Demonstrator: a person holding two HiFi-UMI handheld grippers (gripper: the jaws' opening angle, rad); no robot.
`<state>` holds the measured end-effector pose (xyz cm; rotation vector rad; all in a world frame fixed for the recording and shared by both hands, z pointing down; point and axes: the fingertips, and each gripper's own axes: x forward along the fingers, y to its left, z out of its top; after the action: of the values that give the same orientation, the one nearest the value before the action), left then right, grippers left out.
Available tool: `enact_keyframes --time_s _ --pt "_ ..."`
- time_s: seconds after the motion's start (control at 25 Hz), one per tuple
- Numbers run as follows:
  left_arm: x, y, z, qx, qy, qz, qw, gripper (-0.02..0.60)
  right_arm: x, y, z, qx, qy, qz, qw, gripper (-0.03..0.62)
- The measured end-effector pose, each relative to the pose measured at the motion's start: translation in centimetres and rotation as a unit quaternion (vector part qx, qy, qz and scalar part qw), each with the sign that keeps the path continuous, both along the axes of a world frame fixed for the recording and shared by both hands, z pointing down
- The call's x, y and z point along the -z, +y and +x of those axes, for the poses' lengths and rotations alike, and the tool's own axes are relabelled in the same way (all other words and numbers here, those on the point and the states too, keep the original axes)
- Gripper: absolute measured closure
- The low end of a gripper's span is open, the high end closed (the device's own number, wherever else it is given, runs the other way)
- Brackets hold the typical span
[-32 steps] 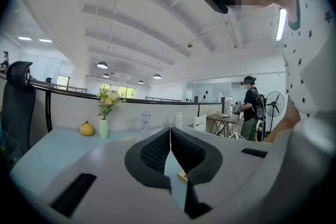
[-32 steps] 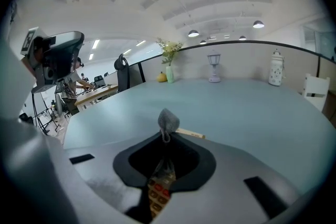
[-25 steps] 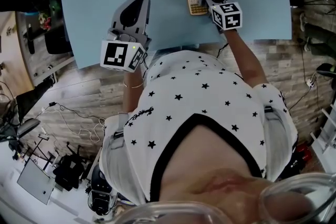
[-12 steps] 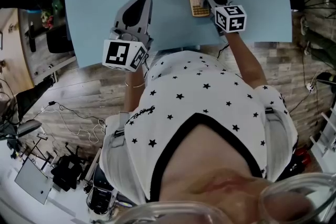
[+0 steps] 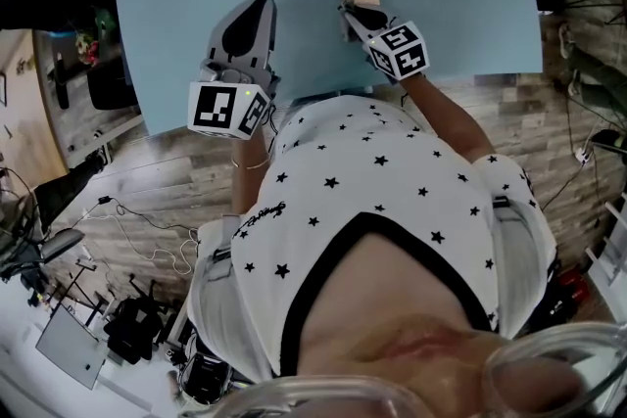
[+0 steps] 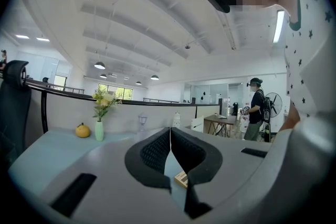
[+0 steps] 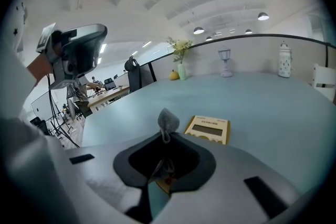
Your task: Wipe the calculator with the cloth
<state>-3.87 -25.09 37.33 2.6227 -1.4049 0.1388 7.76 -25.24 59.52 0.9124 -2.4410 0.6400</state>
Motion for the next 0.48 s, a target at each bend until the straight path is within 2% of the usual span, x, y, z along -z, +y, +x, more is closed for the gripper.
enact_keyframes --time_s 0.12,0.28,0.48 --pt "-0.1 -0.1 0.0 0.002 0.007 -0.007 1.0000 0.552 -0.3 0.0 0.3 0.000 0.007 0.005 1.000 0.559" --pt "0.1 -0.3 0.5 -0.004 0.034 -0.010 0.9994 0.552 -0.4 -0.3 1.6 -0.010 0.013 0.009 1.000 0.559" --pt "0.1 -0.5 1.6 -0.013 0.030 -0.011 0.9994 0.552 -0.5 -0.7 4.5 -0.042 0.018 0.009 0.999 0.559"
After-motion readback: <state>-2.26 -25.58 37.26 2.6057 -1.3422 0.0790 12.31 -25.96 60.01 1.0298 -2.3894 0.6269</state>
